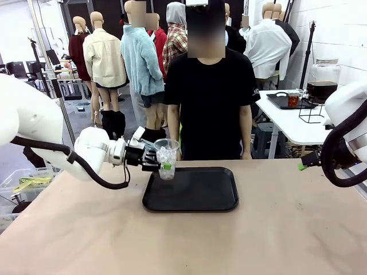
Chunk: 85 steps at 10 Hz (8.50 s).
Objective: Pour the drink into the iced cup.
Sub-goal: Open the gripper to release the iced cup you were holding.
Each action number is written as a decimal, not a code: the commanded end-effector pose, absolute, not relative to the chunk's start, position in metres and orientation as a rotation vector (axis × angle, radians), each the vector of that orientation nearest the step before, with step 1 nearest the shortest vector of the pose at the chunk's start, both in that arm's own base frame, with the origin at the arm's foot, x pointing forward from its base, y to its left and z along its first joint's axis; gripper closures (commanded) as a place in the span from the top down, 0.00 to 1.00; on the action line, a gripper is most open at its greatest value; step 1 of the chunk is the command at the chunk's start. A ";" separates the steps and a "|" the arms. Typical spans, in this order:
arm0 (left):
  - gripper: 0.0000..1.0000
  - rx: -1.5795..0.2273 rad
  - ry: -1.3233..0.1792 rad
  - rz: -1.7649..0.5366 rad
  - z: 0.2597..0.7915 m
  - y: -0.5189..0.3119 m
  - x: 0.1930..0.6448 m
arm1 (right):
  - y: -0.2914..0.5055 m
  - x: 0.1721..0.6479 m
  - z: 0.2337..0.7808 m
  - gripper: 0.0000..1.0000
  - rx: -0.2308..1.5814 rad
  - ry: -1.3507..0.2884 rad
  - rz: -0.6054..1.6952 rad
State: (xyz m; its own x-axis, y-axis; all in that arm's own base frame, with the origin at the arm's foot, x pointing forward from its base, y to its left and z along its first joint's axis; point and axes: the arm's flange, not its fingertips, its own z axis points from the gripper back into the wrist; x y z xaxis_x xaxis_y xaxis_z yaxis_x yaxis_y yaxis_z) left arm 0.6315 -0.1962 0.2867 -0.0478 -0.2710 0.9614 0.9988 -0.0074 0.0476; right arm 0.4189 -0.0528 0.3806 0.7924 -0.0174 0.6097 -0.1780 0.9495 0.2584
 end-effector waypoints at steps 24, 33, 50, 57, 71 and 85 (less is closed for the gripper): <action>0.84 -0.862 -1.286 -1.100 0.398 -0.211 0.685 | -0.052 0.418 0.379 1.00 0.315 -0.663 0.094; 1.00 -0.779 -1.098 -1.142 0.427 -0.125 0.581 | -0.052 0.418 0.379 1.00 0.315 -0.663 0.094; 1.00 0.010 -0.790 -0.450 0.440 -0.007 0.497 | -0.052 0.418 0.379 1.00 0.315 -0.663 0.094; 1.00 0.006 -0.737 -0.370 0.395 -0.002 0.487 | -0.052 0.418 0.379 1.00 0.315 -0.663 0.094; 1.00 0.006 -0.737 -0.370 0.395 -0.002 0.487 | -0.052 0.418 0.379 1.00 0.315 -0.663 0.094; 1.00 0.006 -0.737 -0.370 0.395 -0.002 0.487 | -0.052 0.418 0.379 1.00 0.315 -0.663 0.094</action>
State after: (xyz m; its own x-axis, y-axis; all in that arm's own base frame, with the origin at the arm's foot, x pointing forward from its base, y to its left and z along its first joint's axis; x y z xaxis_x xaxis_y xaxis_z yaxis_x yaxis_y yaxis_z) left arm 0.4883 -0.0022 0.3988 0.6850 -0.3407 0.6440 0.3371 0.9318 0.1343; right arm 0.4189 -0.0528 0.3809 0.7919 -0.0175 0.6104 -0.1780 0.9495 0.2582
